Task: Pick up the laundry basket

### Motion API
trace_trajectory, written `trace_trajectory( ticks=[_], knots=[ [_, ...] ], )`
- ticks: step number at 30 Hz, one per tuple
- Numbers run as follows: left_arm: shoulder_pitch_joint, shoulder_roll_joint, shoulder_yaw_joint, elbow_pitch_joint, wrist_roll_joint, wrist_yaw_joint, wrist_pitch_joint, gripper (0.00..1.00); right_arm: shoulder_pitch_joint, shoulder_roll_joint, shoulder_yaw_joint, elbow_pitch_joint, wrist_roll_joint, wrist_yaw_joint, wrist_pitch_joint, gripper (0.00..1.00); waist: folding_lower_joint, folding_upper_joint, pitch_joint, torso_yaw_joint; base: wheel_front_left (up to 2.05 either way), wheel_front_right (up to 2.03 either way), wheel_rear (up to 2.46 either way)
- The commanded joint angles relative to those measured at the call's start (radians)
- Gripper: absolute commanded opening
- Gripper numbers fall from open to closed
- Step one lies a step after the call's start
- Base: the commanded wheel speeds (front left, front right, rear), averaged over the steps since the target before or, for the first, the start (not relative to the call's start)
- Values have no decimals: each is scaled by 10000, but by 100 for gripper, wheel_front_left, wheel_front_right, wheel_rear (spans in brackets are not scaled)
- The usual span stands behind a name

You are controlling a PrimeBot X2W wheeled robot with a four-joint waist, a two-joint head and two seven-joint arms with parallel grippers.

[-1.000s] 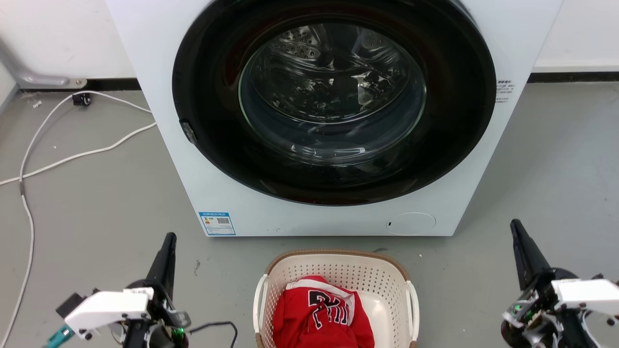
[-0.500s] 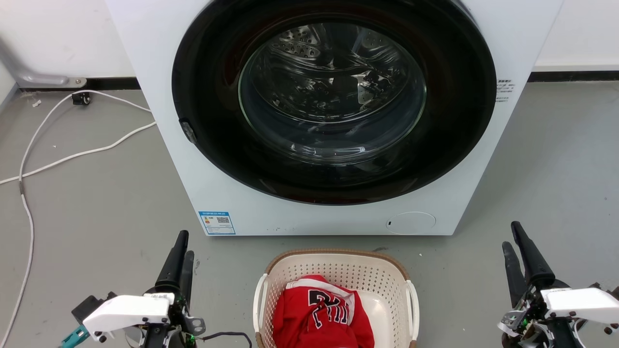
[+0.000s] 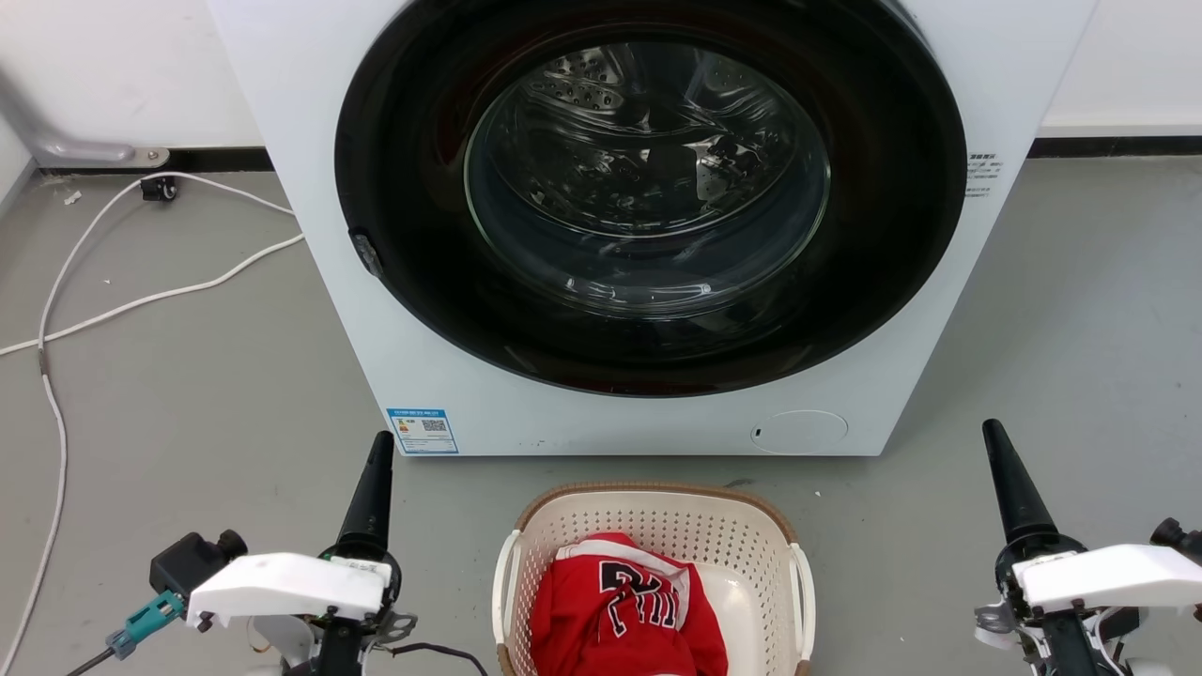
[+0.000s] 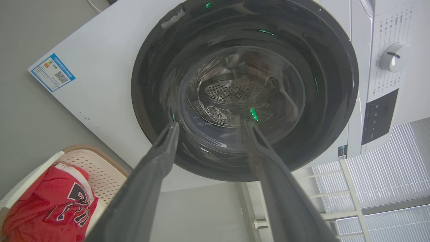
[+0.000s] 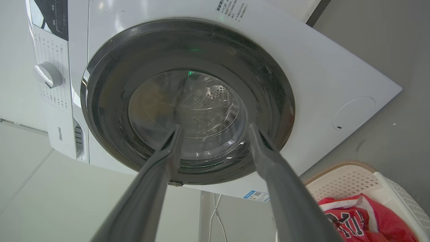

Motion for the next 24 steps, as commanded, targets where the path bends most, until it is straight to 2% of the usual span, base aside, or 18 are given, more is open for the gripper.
trace_trajectory(
  ticks=[1, 2, 3, 7, 24],
  knots=[
    [-318, 30, -106, -208, 473, 35, -109, 100, -211, -75, 58, -195, -541, 1, -103, 100, 0, -1, -1, 4, 0, 0, 0],
    [-315, 30, -152, -226, 702, 63, -151, 100, -209, -70, 74, -202, -798, 1, -142, 100, 0, -1, -1, 6, 0, 0, 0],
    [-321, 30, -293, -240, 1372, 138, -262, 100, -196, -56, 93, -179, -1538, 1, -258, 100, 0, -1, 2, 12, 0, 0, 0],
    [-326, 30, -445, -244, 2162, 245, -410, 100, -199, -8, 109, -139, -2362, 1, -400, 100, 0, -1, 1, 14, 0, 0, 0],
    [-312, 31, -967, -138, 4709, 476, -945, 100, -140, 61, 280, -87, -5284, 2, -820, 100, 0, -1, -43, 58, 0, 0, 0]
  ],
)
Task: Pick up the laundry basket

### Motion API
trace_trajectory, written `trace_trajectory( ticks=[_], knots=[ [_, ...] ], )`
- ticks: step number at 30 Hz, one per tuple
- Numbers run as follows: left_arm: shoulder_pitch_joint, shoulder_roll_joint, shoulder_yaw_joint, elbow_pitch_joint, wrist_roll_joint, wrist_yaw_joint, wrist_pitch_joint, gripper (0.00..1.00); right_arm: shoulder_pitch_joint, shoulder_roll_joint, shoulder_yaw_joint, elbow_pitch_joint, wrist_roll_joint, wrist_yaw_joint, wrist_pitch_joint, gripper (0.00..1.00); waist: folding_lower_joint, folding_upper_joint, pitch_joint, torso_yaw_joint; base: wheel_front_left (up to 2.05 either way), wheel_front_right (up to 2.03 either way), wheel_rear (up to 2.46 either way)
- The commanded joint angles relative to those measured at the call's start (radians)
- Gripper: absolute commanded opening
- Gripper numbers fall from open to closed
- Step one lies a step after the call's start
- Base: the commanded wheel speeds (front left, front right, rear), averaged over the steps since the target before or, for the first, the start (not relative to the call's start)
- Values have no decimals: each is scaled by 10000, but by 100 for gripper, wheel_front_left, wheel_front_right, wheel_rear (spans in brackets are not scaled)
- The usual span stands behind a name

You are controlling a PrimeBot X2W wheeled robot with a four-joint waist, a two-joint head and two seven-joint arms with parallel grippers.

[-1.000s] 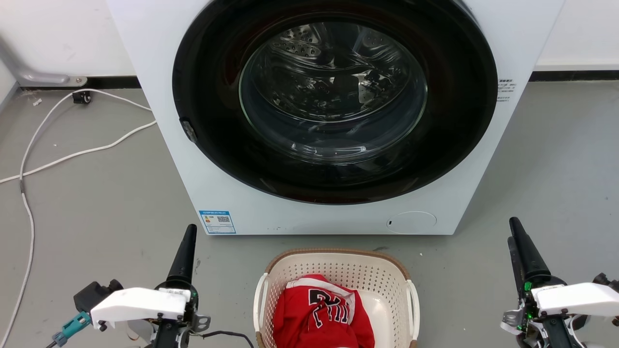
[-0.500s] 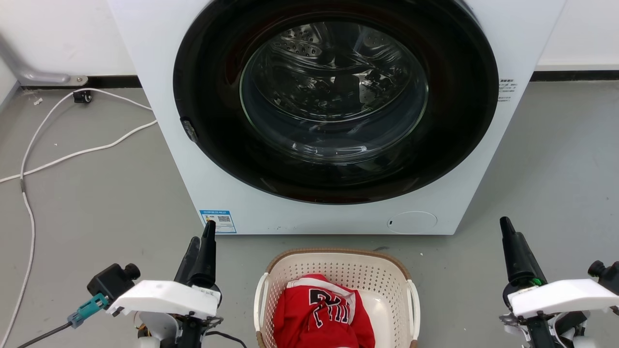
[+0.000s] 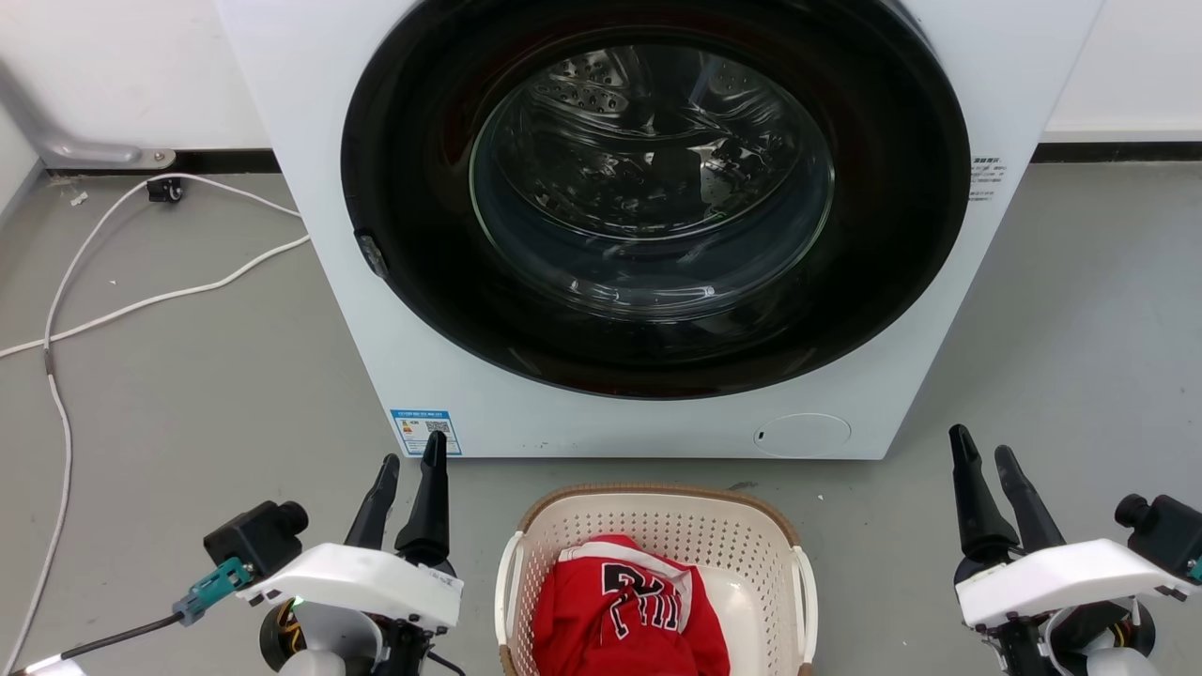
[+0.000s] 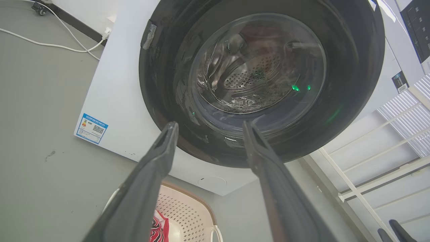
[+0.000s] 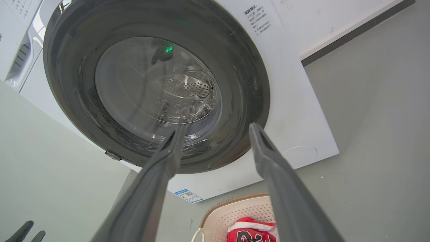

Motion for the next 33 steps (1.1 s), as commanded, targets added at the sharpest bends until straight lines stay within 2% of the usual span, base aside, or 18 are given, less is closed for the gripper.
trace_trajectory(
  ticks=[1, 15, 33],
  knots=[
    [-224, 29, -56, -81, 244, 45, -84, 100, -114, -1, 25, -138, -252, 2, -62, 100, 0, 0, -3, 3, 0, 0, 0],
    [-207, 29, -385, -92, 2271, 208, -486, 100, 41, 88, 78, -232, -2165, 1, -189, 100, 0, 0, -24, 32, 0, 0, 0],
    [-245, 29, -694, 137, 4147, 383, -930, 100, 241, 151, 169, -494, -4373, 2, -281, 100, 0, 0, -38, 29, 0, 0, 0]
  ],
)
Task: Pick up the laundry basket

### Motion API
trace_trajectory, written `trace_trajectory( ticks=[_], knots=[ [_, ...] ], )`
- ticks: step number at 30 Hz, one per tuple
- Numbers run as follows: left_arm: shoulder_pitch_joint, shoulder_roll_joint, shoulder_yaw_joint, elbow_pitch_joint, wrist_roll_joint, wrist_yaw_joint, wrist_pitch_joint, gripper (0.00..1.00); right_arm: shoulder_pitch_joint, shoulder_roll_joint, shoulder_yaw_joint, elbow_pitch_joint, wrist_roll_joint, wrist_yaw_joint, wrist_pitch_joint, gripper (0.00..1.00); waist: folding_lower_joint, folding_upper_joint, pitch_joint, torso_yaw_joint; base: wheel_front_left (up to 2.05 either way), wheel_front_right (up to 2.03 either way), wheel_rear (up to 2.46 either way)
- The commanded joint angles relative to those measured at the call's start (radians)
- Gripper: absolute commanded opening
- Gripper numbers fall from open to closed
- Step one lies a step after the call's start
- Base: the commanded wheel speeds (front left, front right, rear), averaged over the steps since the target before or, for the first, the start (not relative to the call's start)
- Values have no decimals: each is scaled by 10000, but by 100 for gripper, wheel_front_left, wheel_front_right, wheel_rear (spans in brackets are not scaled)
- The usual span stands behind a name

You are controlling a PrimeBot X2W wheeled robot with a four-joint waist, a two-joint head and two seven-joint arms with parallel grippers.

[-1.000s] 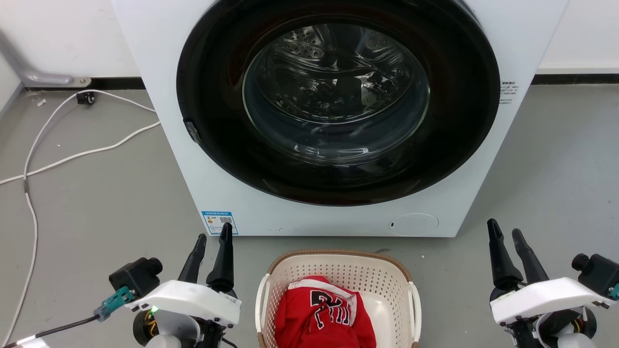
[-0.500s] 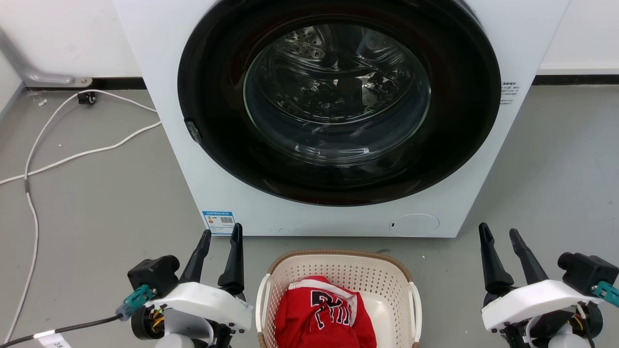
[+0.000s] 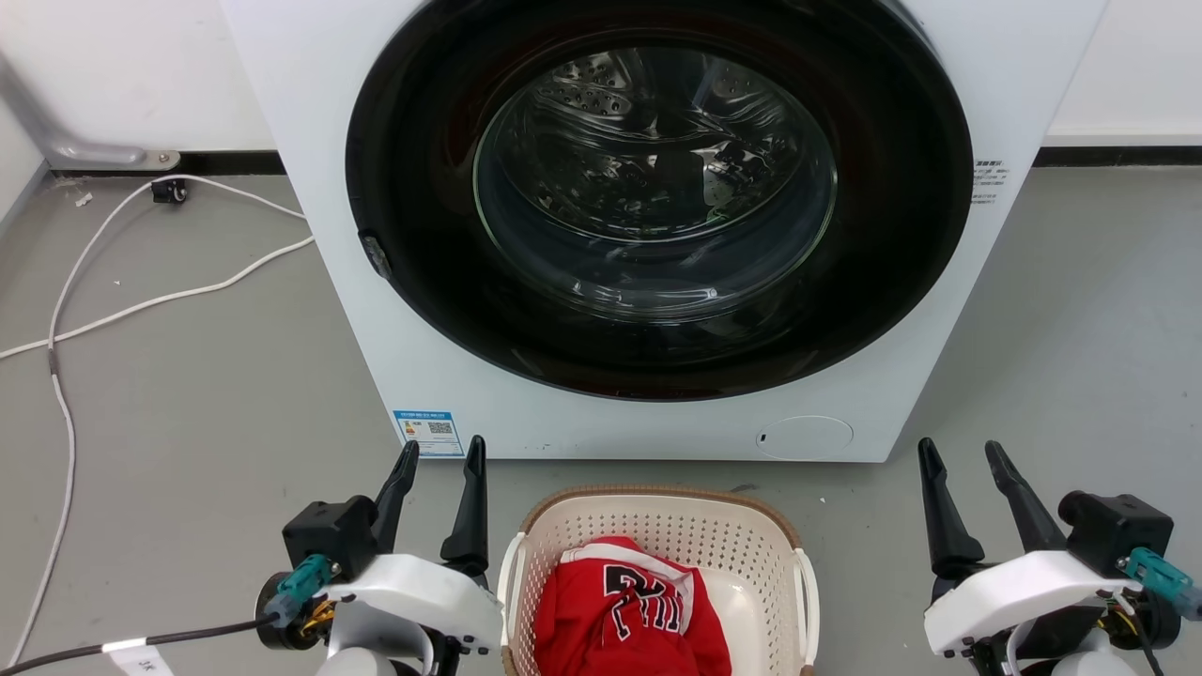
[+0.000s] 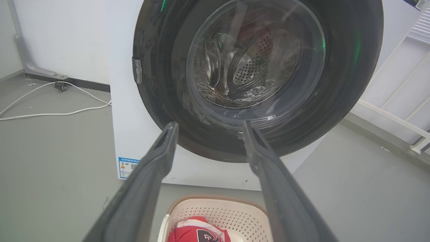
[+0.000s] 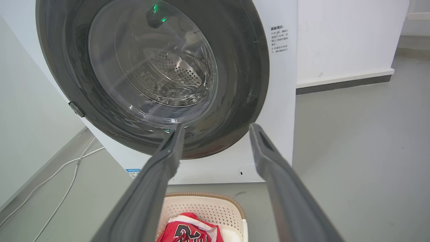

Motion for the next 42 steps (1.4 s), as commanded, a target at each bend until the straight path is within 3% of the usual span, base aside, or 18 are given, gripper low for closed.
trace_trajectory(
  ticks=[1, 27, 42],
  knots=[
    [-181, 29, -41, -32, 233, 47, -83, 100, 11, 21, 25, -109, -217, 0, -72, 100, -1, 0, 3, 0, 0, 0, 0],
    [-126, 27, -307, 222, 2074, 163, -616, 100, 174, 40, 251, -209, -1873, -1, -447, 100, -1, 0, 12, -10, 0, 0, 0],
    [-87, 23, -359, 518, 2285, 159, -827, 100, 270, 46, 241, -51, -2019, -1, -644, 100, -1, 0, -41, -5, 0, 0, 0]
  ],
)
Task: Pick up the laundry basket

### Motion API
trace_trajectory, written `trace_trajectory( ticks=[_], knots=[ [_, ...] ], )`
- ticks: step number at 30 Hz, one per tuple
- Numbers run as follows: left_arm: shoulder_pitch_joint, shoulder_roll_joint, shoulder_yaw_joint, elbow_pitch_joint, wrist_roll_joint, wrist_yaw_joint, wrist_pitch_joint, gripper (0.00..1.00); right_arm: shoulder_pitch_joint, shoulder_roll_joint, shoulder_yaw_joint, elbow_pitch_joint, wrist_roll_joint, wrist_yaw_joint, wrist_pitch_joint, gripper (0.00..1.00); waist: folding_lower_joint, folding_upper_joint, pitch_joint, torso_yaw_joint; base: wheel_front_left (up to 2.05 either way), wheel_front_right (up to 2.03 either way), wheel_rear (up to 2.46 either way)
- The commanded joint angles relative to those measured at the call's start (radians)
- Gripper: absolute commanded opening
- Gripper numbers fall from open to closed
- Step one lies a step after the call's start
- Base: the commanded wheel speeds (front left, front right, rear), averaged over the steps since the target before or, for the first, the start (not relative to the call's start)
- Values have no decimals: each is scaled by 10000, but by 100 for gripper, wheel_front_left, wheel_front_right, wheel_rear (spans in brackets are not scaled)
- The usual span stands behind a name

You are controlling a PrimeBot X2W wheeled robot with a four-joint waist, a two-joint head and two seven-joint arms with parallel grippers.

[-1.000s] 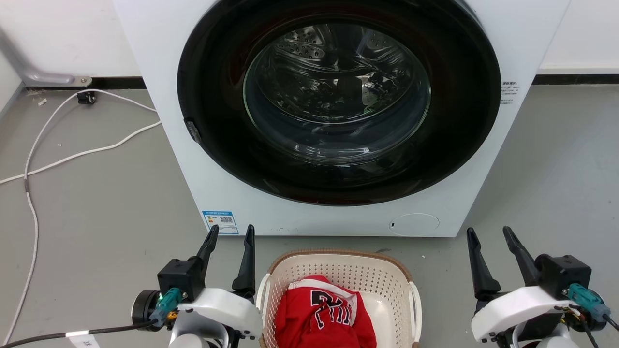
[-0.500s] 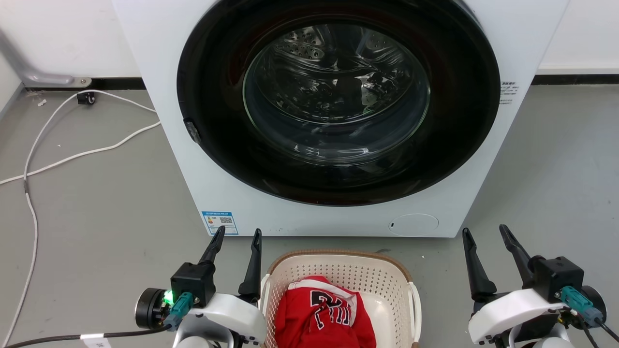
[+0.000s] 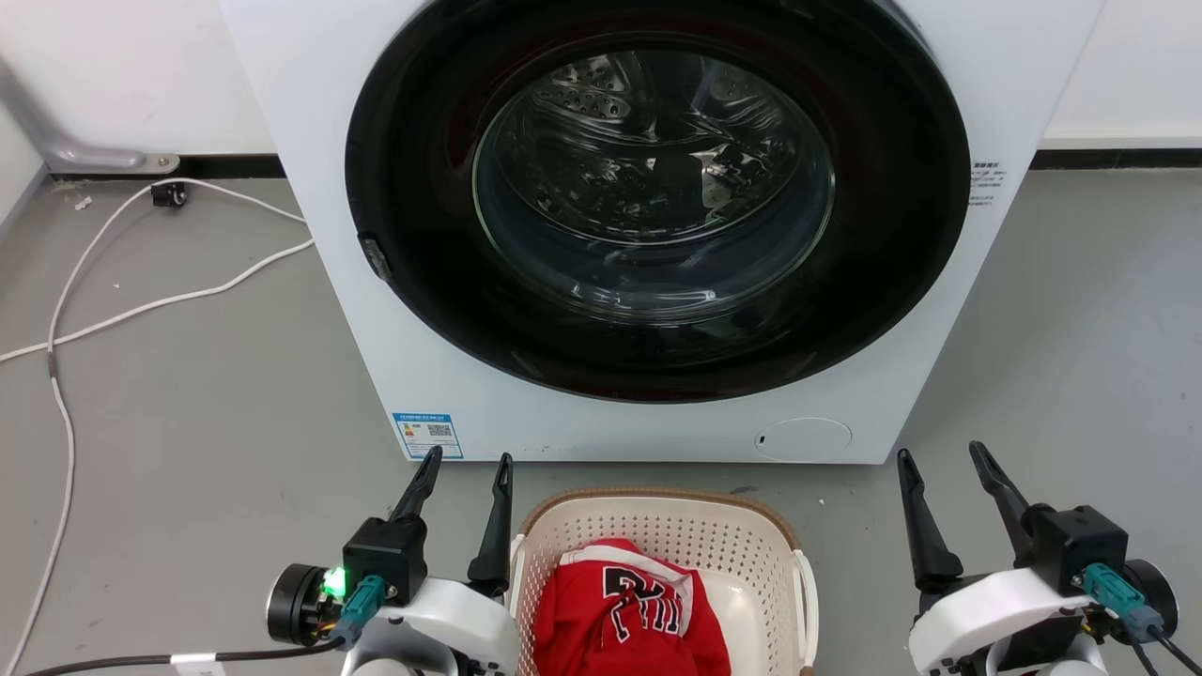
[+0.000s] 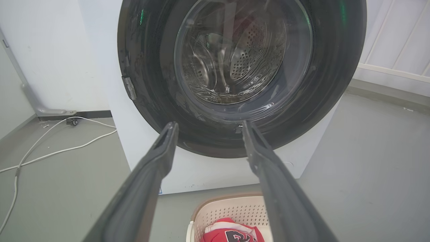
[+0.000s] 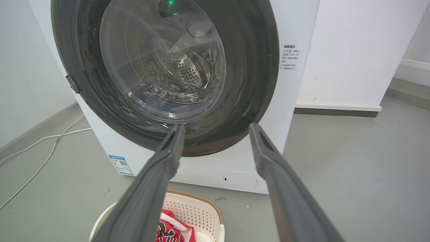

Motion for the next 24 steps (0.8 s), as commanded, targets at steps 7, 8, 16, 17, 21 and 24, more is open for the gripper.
trace_trajectory(
  ticks=[7, 8, 16, 17, 21, 24],
  knots=[
    [-130, 14, 21, 90, -82, 64, -37, 100, 62, 27, 18, 115, 45, -3, -69, 100, 0, 0, -7, -3, 0, 0, 0],
    [-130, 14, 27, 100, -93, 63, -37, 100, 57, 27, 16, 132, 44, -3, -78, 100, 0, 0, -13, -6, 0, 0, 0],
    [-144, 14, 10, 221, -118, 96, -37, 100, 43, 27, -13, 259, 133, -3, -64, 100, 0, 0, 13, -21, 0, 0, 0],
    [-160, 14, 3, 266, -113, 97, -37, 100, 38, 27, -29, 284, 138, -3, -39, 100, 0, 0, 39, -24, 0, 0, 0],
    [-262, 13, -41, 706, -71, 103, -37, 100, -53, 26, -19, 439, 168, -3, 38, 100, 0, 0, 350, -94, 0, 0, 0],
    [-504, 13, -53, 1148, -114, 97, -37, 100, -230, 26, -2, 631, 228, -3, 56, 100, 0, 0, 840, -205, 0, 0, 0]
  ],
)
